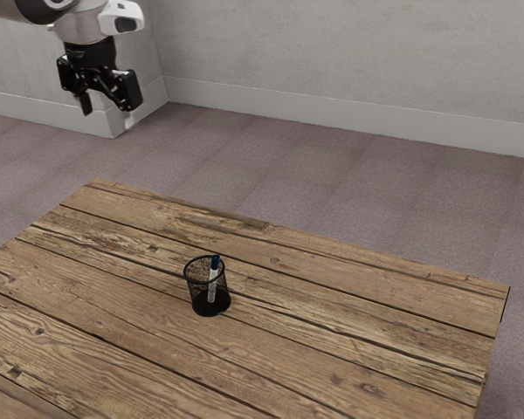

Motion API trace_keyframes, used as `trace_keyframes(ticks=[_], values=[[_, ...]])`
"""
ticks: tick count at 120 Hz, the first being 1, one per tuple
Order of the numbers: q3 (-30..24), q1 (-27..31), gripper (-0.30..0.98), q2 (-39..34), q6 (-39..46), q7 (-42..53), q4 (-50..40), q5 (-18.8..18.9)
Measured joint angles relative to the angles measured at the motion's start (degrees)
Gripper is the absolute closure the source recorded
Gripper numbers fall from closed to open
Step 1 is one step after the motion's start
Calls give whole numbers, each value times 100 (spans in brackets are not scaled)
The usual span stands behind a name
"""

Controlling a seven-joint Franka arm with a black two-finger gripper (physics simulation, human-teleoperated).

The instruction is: Take the marker out of the pen holder and place it to the left of the pen holder.

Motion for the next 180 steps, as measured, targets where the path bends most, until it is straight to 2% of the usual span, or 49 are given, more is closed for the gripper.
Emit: trace_keyframes(ticks=[20, 26, 29, 36, 40, 56, 62, 68, 73, 80, 95, 105, 118, 138, 168, 180], values=[[8, 101, 0, -7, -13, -26, -11, -145], [-29, 311, 0, -311, -41, -220, 158, -117], [-48, 193, 0, -556, -49, -426, 225, -49], [-289, -592, 0, -923, -48, -1085, 261, 242], [-448, -776, 0, -1008, 12, -1466, 129, 380], [-674, -762, 0, -1091, 288, -2780, -329, 689], [-739, -727, 0, -1358, 397, -3203, -569, 730], [-990, -442, 0, -1867, 766, -3551, -945, 450], [-1341, 36, 0, -2511, 1168, -3782, -1183, 1], [-1593, 371, 0, -3165, 1790, -4078, -1635, -726], [-2076, 808, 1, -3549, 2853, -4660, -1963, -1722], [-2133, 902, 2, -3608, 3305, -5054, -2031, -2140], [-2119, 1001, 1, -3667, 3672, -5485, -2199, -2369], [-1987, 1225, 1, -3717, 3970, -6032, -2577, -2505], [-1962, 1178, 7, -3772, 4152, -6737, -3093, -2567], [-1939, 944, 11, -3771, 4167, -6951, -3163, -2573]])
